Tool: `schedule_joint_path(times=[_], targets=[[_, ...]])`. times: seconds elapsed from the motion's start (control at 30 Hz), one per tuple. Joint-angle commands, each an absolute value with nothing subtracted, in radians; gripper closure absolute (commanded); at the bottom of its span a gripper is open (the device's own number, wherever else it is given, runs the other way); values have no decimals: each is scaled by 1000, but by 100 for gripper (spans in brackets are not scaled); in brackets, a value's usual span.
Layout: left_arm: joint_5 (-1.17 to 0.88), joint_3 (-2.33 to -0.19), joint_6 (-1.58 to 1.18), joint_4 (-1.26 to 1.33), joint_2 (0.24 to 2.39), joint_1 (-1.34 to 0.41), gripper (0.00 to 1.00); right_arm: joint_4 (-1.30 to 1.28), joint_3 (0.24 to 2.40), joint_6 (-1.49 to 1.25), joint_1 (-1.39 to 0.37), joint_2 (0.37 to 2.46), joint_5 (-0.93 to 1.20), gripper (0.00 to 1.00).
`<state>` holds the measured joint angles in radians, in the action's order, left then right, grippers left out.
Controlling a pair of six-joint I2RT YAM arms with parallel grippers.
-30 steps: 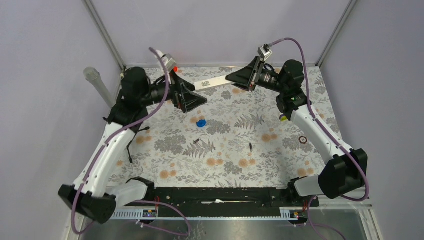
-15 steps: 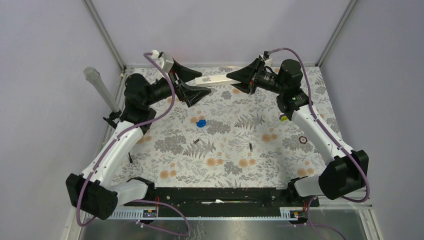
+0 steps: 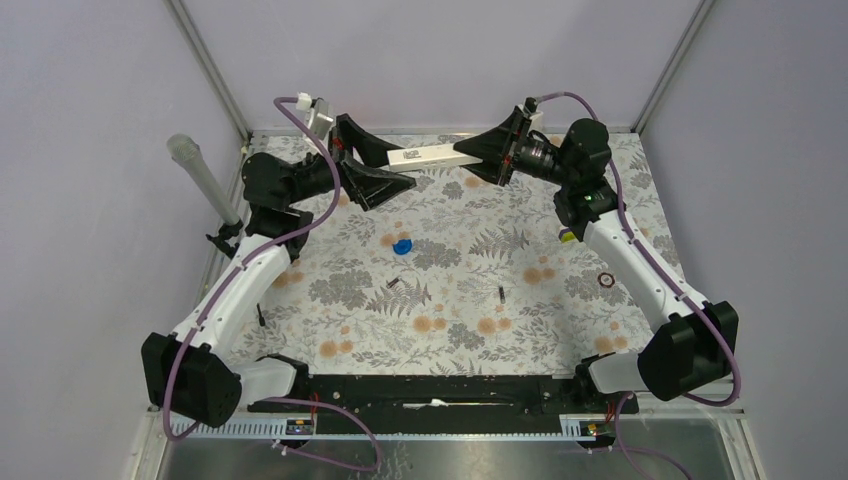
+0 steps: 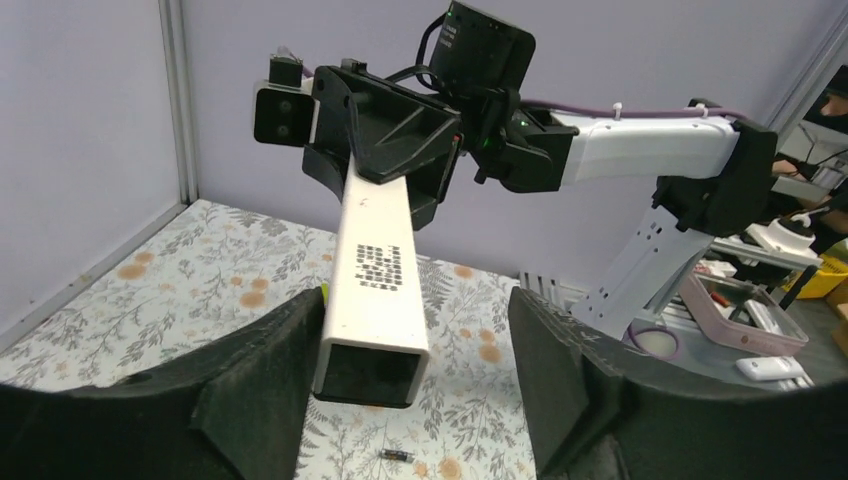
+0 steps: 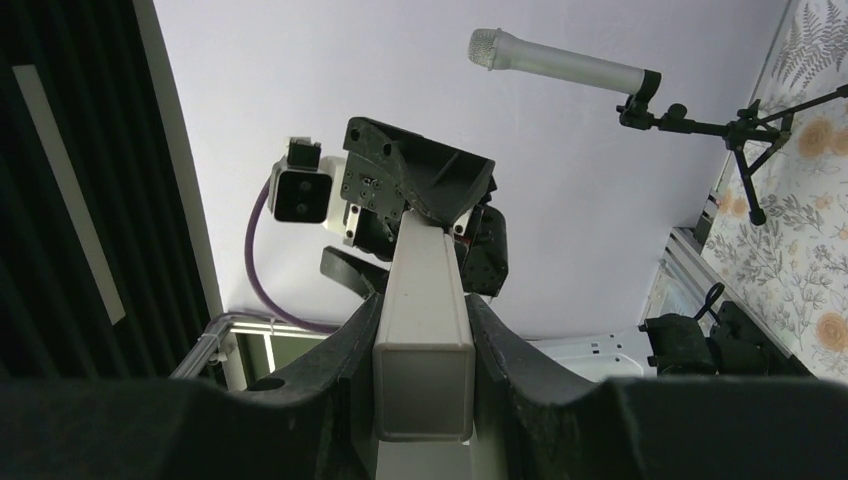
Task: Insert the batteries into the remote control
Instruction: Adjust the remote control.
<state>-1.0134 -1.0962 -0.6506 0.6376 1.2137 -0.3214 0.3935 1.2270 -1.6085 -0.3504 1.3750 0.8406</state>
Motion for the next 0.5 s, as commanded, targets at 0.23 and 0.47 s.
schedule_joint_path(times=[0.23, 0.47], targets=[[-1033, -1099, -786, 813, 1276, -268, 16, 483, 1229, -1611, -347, 1361, 877, 100], [-1061, -1102, -760, 847, 1265, -261, 16, 450, 1227, -1585, -347, 1368, 892, 100]])
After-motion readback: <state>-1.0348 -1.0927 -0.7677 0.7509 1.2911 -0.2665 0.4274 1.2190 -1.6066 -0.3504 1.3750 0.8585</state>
